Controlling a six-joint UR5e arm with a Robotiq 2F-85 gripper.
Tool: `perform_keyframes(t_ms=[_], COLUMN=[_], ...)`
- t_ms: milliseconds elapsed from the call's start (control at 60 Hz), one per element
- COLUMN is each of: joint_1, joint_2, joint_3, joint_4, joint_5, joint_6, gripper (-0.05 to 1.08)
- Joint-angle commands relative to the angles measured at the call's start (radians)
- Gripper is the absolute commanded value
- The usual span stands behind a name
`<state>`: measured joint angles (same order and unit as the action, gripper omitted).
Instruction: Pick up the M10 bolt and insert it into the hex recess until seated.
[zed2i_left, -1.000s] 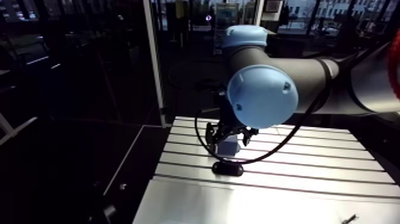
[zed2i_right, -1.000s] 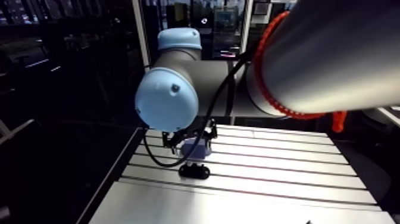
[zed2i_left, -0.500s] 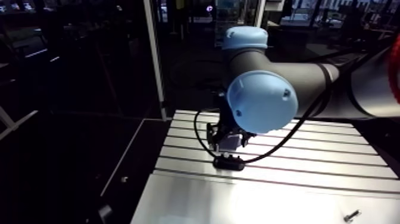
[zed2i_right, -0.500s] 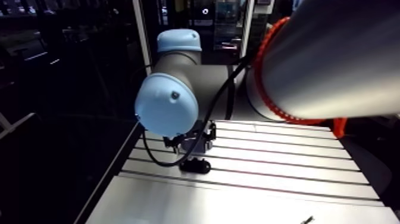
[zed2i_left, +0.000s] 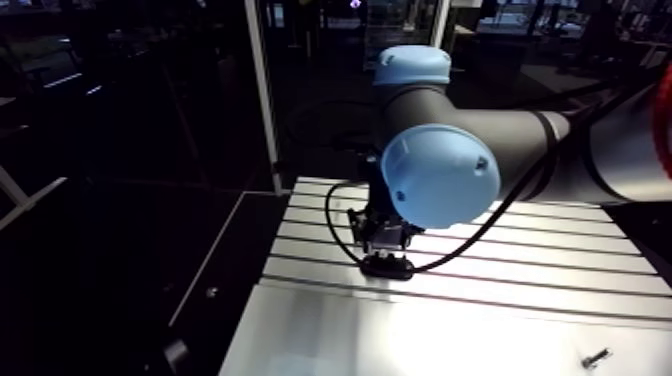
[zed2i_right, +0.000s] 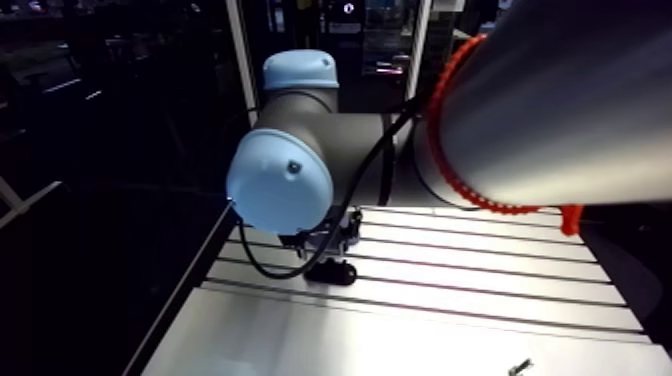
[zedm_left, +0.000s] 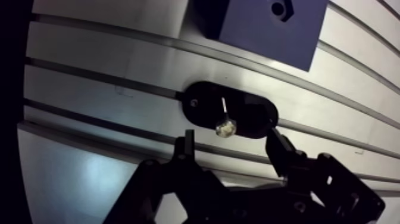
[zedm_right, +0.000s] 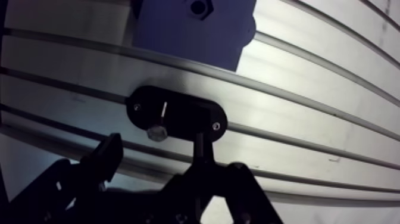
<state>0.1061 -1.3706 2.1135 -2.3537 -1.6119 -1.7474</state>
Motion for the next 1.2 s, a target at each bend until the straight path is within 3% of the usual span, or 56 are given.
perform_keyframes(t_ms=[17, 1200], joint_1=[0.006, 0.007], joint_2=[0.005, 0.043], joint_3=[0.002, 0.015], joint_4=[-0.019, -0.074], joint_5=[-0.001, -0.007], joint_6=[0.007, 0.006], gripper=[0.32, 0.50])
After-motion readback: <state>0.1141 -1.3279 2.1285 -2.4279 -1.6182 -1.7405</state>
